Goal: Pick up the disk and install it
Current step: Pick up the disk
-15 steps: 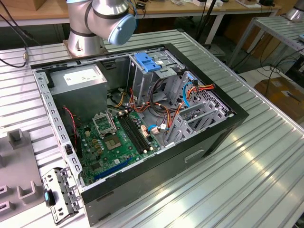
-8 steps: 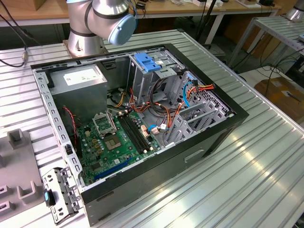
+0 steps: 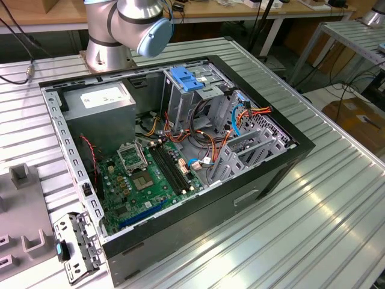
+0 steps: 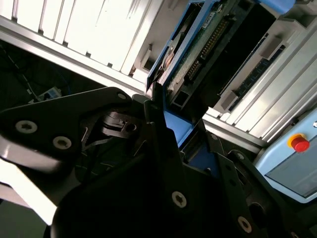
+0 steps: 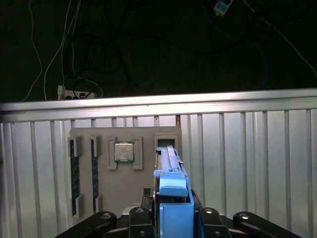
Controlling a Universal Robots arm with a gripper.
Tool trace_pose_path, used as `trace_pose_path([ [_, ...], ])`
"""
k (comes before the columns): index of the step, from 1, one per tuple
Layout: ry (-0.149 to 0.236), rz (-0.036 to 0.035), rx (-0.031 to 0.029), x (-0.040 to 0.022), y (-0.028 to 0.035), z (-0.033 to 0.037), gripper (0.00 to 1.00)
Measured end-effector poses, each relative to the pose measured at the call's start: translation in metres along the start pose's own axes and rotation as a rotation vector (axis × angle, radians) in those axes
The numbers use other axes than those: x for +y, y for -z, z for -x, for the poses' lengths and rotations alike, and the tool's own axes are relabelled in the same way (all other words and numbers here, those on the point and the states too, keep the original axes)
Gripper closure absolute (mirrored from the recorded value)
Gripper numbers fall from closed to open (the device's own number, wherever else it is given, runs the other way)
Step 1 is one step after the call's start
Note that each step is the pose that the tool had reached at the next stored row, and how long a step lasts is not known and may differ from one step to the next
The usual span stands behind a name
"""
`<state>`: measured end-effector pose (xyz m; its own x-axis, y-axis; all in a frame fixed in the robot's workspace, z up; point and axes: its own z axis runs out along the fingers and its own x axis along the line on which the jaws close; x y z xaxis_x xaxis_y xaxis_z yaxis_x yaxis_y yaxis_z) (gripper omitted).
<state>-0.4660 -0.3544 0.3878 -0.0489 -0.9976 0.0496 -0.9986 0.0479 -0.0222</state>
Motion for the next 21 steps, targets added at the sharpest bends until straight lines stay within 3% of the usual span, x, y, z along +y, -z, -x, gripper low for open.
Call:
trace_pose_path([
  [21, 0.000, 0.0007, 0.0000, -0.0004, 0.0171, -0.0009, 0.63],
])
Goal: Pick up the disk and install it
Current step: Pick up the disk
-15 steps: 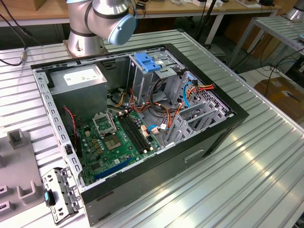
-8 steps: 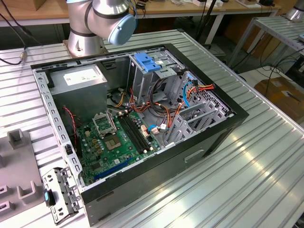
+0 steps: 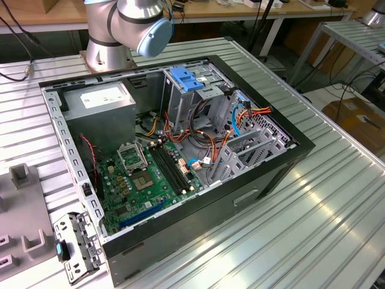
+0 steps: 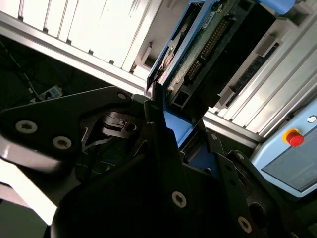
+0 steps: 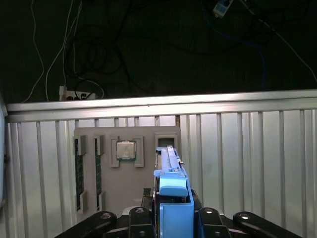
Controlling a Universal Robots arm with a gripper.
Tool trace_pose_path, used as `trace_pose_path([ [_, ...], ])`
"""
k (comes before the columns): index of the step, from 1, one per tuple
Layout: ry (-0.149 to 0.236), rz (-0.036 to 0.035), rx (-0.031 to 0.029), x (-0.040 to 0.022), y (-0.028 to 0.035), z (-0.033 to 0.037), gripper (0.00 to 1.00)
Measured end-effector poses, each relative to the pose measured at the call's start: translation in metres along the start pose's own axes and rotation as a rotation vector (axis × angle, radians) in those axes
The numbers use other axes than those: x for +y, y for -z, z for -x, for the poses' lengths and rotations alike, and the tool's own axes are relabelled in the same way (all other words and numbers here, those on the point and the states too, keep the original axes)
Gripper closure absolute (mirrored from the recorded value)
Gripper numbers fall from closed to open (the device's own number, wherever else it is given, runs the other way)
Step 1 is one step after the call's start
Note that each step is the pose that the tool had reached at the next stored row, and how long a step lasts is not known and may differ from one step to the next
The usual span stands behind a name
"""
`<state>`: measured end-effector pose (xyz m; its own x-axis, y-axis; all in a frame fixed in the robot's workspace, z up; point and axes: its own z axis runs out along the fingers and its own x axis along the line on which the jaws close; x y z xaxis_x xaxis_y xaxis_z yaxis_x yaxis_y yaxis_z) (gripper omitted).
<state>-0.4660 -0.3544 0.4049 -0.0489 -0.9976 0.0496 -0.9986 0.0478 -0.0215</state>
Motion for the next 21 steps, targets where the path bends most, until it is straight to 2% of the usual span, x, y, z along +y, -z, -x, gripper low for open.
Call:
trace_pose_path([
  [6, 0.000, 0.0000, 0.0000, -0.0001, 0.0046, -0.0002, 0.63],
  [11, 0.000, 0.0001, 0.0000, -0.0001, 0.0056, -0.0003, 0.63],
  [13, 0.000, 0.0001, 0.0000, -0.0003, 0.0136, -0.0007, 0.63],
  [21, 0.000, 0.0001, 0.0000, -0.0004, 0.0199, -0.0010, 0.63],
])
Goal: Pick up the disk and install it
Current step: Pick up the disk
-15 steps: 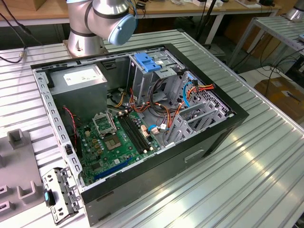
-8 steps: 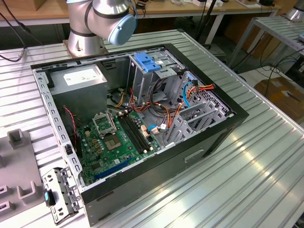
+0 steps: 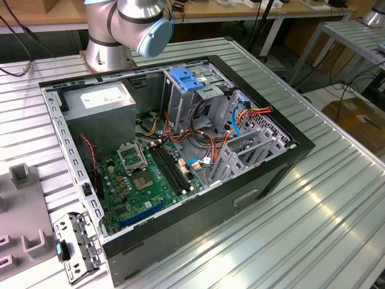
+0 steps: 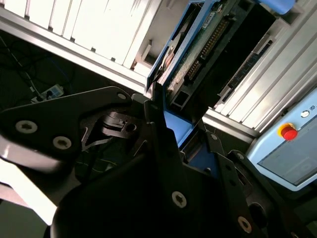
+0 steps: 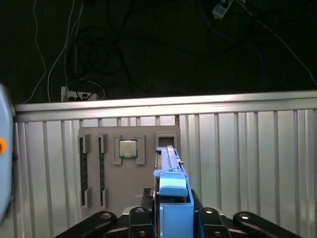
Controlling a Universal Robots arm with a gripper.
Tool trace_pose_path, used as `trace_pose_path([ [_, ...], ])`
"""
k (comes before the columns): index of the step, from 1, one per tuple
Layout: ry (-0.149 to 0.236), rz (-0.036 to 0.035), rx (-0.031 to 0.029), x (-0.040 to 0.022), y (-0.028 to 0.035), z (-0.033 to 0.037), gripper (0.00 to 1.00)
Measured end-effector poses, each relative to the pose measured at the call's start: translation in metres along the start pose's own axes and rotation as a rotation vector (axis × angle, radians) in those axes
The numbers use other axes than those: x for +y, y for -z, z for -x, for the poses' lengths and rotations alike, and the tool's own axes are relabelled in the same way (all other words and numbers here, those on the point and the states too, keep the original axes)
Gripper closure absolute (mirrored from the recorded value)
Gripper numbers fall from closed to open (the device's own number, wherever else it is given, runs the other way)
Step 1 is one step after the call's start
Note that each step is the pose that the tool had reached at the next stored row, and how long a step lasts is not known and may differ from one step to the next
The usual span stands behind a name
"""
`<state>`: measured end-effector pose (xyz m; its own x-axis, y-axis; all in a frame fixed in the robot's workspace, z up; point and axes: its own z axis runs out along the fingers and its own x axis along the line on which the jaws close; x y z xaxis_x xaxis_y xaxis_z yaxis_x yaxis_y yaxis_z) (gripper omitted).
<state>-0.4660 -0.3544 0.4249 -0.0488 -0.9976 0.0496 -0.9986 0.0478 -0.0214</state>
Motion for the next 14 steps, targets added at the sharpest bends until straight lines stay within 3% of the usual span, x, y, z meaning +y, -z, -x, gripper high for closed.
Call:
trace_pose_path([
  [14, 0.000, 0.0000, 0.0000, -0.0002, 0.0095, -0.0005, 0.63],
])
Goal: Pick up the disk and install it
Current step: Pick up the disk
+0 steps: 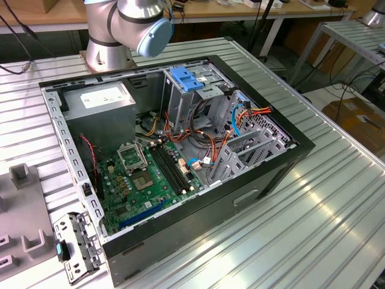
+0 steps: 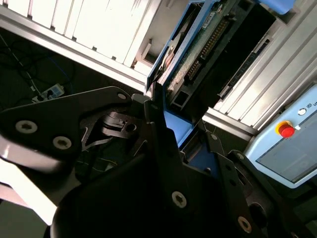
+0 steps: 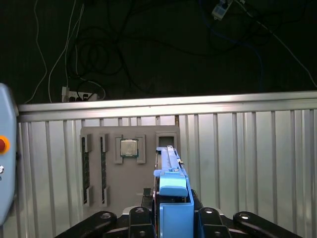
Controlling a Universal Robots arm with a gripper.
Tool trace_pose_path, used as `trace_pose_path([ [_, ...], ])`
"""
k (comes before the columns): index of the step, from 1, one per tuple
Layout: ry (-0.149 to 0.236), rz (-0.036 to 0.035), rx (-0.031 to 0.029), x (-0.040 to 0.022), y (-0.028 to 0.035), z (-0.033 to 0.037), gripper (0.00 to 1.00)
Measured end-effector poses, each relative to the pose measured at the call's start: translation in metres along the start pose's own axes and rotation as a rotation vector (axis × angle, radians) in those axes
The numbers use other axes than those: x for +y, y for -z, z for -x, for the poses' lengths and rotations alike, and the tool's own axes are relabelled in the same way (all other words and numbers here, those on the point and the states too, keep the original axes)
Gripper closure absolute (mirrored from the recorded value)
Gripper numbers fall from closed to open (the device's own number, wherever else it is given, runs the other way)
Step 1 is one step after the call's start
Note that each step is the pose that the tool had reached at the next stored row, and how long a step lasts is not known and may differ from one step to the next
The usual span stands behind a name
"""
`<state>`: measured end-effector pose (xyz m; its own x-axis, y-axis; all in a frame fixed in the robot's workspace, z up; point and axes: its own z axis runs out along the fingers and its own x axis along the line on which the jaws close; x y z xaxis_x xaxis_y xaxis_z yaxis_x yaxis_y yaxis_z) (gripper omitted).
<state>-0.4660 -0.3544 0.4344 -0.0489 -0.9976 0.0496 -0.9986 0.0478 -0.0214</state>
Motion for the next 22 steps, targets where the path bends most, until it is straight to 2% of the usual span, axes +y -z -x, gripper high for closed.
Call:
trace_pose_path([
  [9, 0.000, -0.0001, 0.0000, -0.0001, 0.0061, -0.0003, 0.63],
  [22, 0.000, 0.0001, 0.0000, -0.0004, 0.0190, -0.0009, 0.63],
])
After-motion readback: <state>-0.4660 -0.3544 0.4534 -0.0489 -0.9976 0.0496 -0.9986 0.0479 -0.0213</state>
